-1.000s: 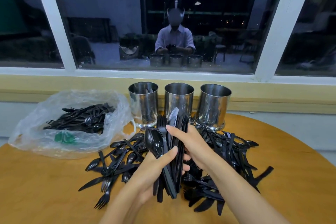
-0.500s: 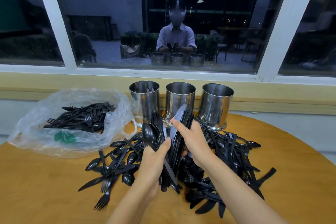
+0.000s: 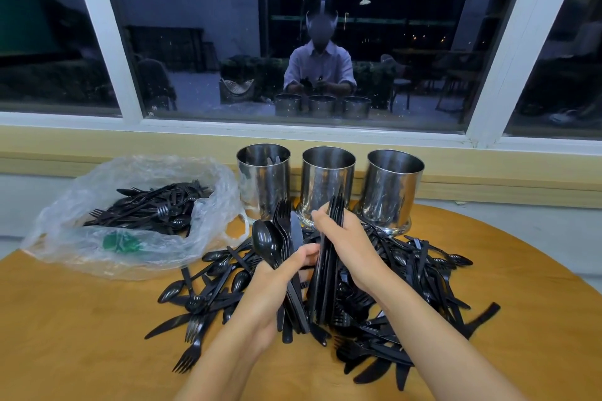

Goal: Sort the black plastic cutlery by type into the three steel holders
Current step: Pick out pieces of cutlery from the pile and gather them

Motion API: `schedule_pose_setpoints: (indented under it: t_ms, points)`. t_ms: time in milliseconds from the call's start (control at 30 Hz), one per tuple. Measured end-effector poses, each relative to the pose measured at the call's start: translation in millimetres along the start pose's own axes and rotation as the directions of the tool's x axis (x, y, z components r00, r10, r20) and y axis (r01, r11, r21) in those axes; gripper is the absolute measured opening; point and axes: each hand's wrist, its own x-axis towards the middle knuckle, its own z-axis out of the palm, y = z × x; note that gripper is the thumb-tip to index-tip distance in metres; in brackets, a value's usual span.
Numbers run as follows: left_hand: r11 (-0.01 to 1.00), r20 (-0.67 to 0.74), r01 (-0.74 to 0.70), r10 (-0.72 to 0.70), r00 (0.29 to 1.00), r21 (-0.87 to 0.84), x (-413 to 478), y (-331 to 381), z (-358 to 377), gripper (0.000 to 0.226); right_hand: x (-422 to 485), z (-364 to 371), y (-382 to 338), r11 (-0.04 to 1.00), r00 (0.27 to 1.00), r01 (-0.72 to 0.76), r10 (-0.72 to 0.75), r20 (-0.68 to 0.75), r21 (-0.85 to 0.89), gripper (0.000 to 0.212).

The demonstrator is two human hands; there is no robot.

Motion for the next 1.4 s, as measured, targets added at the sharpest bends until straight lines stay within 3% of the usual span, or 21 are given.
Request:
schedule_pose_setpoints:
  t_ms: [200, 300, 433, 633, 733, 867, 1000, 1100, 1267, 1400]
  points:
    - [0.999, 0.031, 0.024, -0.023, 0.999, -0.031, 3, -1, -5, 0.019, -1, 4, 3, 1.000, 0.993, -0.004, 0.006, 0.116, -0.021, 0.018]
    - [0.998, 0.065, 0.009, -0.005, 0.998, -0.057, 1, 0, -4, 0.016, -1, 4, 3, 0.999, 0.990, -0.032, 0.032, 0.136, -0.003, 0.027]
    - [0.996, 0.071, 0.019, -0.013, 0.997, -0.088, 2, -1, -5, 0.022, -1, 5, 3, 0.999, 0.994, -0.026, 0.029, 0.107, -0.026, 0.028]
    - [0.990, -0.034, -0.035, 0.031, 0.999, -0.138, 10, -6, -9, 0.020, 5, 11, 10, 0.999, 0.998, -0.024, 0.025, 0.053, -0.022, 0.021]
    - [0.988, -0.113, -0.074, 0.058, 0.992, -0.138, 16, -6, -18, 0.020, 10, 12, 11, 0.998, 1.000, -0.013, 0.012, -0.010, -0.067, 0.023]
    - [0.974, -0.234, -0.105, 0.056, 0.971, -0.202, 33, 2, -43, 0.022, 49, 4, -5, 0.991, 0.975, 0.030, -0.057, -0.214, -0.128, 0.021]
    - [0.967, -0.279, -0.141, 0.079, 0.957, -0.212, 57, 25, -62, 0.022, 122, 7, -44, 0.966, 0.886, 0.170, -0.236, -0.398, -0.194, 0.027]
    - [0.974, -0.281, -0.177, 0.132, 0.951, -0.142, 77, 38, -73, 0.024, 180, 20, -61, 0.954, 0.826, 0.232, -0.296, -0.479, -0.191, 0.016]
    - [0.980, -0.238, -0.174, 0.146, 0.960, -0.099, 113, 44, -88, 0.028, 255, 48, -53, 0.952, 0.817, 0.239, -0.304, -0.491, -0.191, 0.013]
    - [0.982, -0.255, -0.150, 0.116, 0.960, -0.117, 136, 41, -102, 0.027, 282, 64, -18, 0.937, 0.867, 0.169, -0.288, -0.406, -0.305, 0.016]
